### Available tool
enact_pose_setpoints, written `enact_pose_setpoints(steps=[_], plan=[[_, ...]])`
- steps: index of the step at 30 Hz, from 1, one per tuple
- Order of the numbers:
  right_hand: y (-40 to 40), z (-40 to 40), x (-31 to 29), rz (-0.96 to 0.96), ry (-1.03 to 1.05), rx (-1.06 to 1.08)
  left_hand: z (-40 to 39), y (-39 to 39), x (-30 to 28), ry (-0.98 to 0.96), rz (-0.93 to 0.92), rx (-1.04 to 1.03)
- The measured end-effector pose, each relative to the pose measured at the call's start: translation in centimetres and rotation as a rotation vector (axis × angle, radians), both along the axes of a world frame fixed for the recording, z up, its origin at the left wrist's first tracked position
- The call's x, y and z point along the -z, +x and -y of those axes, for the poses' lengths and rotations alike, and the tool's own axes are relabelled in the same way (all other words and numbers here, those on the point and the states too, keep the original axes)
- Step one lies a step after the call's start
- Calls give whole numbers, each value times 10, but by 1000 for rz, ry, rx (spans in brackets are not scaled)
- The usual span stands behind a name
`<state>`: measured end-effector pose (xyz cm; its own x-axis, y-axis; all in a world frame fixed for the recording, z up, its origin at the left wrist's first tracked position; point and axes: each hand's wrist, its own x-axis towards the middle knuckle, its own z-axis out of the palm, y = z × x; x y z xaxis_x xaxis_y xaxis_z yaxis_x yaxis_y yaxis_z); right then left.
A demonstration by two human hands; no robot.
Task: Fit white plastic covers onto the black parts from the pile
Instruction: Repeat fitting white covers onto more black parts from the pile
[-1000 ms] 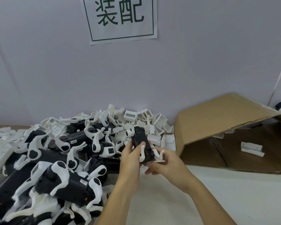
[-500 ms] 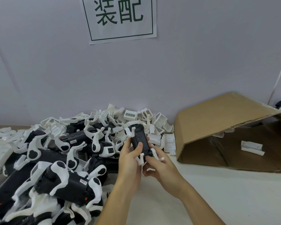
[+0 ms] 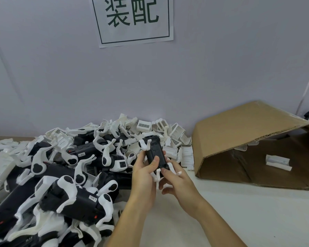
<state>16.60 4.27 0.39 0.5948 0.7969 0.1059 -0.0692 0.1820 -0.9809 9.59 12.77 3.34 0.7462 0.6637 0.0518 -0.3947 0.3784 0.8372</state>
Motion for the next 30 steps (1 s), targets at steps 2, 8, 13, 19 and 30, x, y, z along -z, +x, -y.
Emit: enact_pose_setpoints(steps=[2, 8, 13, 19, 30], plan=[[1, -1, 1, -5, 10, -9, 0, 0, 0, 0, -5, -2], [2, -2, 2, -48, 65, -70, 0, 0, -1, -7, -7, -19], [3, -2, 5, -34, 41, -48, -1, 3, 4, 33, -23, -32], [4, 0, 5, -63, 38, -49, -3, 4, 6, 47, -31, -30], [3, 1, 1, -62, 104, 90, -6, 7, 5, 142, -84, -50]])
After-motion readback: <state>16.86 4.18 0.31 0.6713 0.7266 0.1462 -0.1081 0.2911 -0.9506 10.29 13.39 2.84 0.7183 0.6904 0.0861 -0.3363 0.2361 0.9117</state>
